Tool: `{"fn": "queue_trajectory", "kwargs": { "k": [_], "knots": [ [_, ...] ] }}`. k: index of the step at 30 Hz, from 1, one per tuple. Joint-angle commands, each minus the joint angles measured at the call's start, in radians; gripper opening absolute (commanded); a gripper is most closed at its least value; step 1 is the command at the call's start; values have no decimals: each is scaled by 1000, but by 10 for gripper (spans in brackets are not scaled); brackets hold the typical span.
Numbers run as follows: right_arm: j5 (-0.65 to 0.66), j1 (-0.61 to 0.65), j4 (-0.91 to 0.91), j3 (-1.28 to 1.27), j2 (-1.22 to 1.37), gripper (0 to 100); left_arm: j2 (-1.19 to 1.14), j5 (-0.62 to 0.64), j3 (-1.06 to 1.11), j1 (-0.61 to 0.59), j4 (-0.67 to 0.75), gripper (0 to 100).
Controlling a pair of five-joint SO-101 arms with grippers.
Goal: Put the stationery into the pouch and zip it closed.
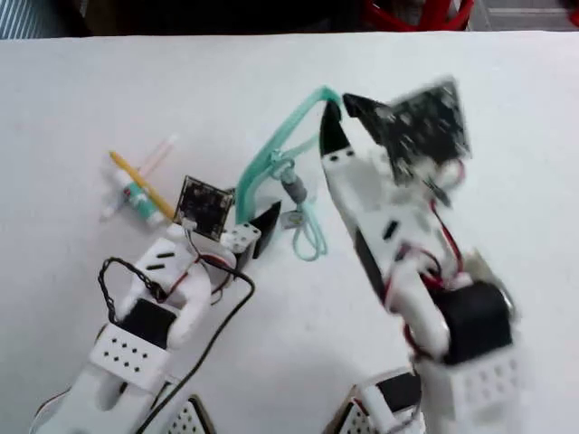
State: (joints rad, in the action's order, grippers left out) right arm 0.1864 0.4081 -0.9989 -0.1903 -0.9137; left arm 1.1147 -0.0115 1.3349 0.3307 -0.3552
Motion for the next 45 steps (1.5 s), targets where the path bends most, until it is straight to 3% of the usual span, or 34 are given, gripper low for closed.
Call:
{"fn": "queue_trajectory", "kwargs": {
  "k": [1, 6, 10, 13, 24, 28, 33, 45],
  "knots": [
    [-5, 45, 19, 37, -156, 53, 13, 8, -3, -7, 25, 214],
    [-61, 87, -16, 37, -300, 63, 12, 8, -2, -7, 23, 214],
    [-239, 96, -62, 37, -403, 200, 12, 8, -2, -7, 23, 214],
    [-281, 94, -114, 40, -467, 269, 12, 6, -2, -7, 25, 214],
    [-247, 99, -171, 34, -495, 231, 12, 6, -2, -5, 25, 214],
    [-250, 188, -171, 35, -496, 231, 12, 8, -2, -5, 25, 214],
    [-345, 292, -171, 35, -495, 232, 12, 8, -2, -5, 25, 214],
    [-353, 312, -176, 34, -495, 232, 12, 8, -2, -5, 25, 214]
  ]
}}
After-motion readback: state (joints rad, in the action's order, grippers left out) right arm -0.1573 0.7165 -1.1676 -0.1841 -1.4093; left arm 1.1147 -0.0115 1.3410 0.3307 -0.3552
